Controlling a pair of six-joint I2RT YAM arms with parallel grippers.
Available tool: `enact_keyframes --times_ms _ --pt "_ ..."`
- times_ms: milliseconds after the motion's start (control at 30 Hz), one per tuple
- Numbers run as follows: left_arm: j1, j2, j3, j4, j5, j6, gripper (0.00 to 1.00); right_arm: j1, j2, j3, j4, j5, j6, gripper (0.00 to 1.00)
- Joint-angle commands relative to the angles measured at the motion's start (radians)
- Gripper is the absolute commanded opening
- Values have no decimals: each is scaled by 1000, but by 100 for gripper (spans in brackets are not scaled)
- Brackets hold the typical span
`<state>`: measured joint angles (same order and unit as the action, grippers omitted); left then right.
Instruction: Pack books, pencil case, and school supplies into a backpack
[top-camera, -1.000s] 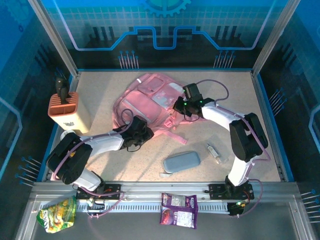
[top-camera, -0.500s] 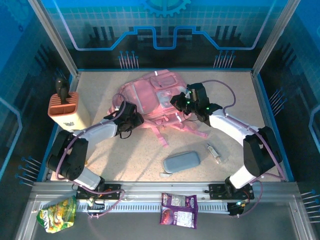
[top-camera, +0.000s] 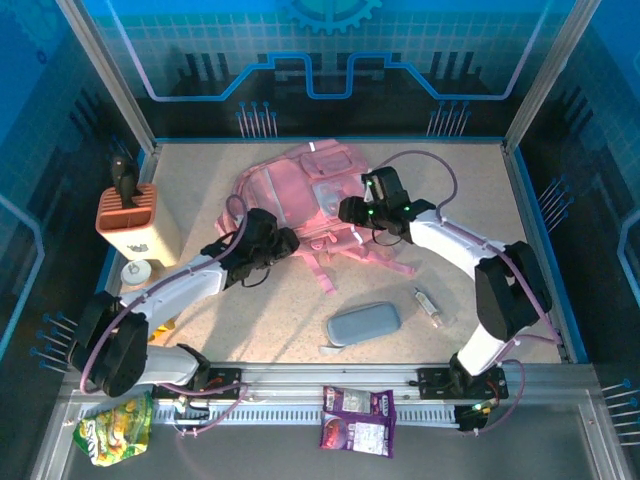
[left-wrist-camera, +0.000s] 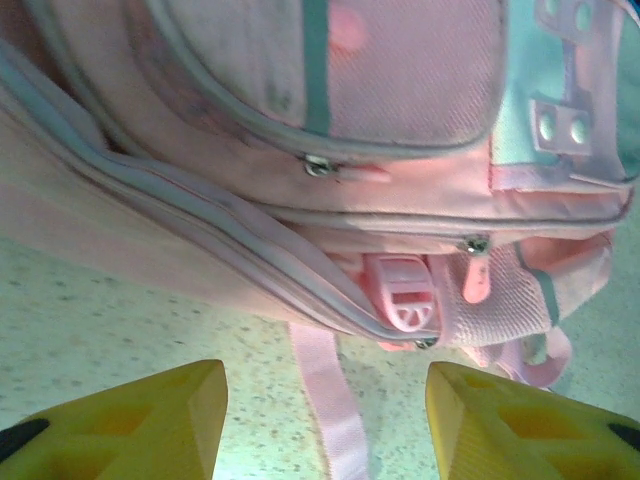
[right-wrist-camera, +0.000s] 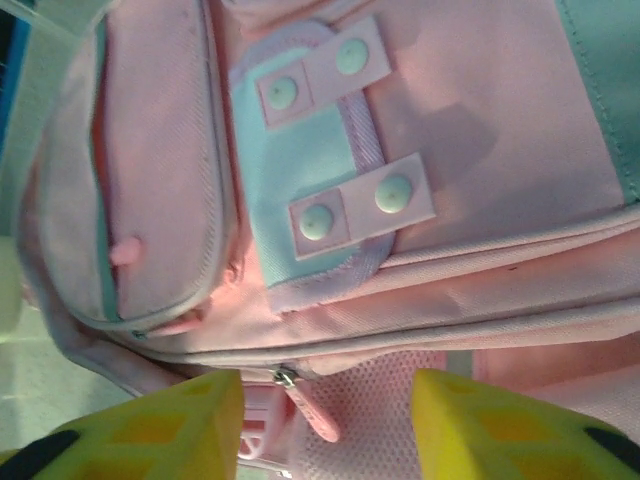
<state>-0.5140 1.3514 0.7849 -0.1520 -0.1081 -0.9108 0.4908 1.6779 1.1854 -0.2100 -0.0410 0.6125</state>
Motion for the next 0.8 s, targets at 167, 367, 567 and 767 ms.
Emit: enact_keyframes --times_ms 167,367,567,767 --pt "-27 226 118 156 57 -106 54 26 123 195 -152 2 -407 64" --pt "-10 324 192 -80 -86 -189 49 41 216 352 -282 67 -546 68" --pt "120 402 120 -5 -13 -176 50 84 300 463 -385 110 -629 73" --pt "205 379 121 -78 -36 -60 46 145 383 557 -436 236 -630 82"
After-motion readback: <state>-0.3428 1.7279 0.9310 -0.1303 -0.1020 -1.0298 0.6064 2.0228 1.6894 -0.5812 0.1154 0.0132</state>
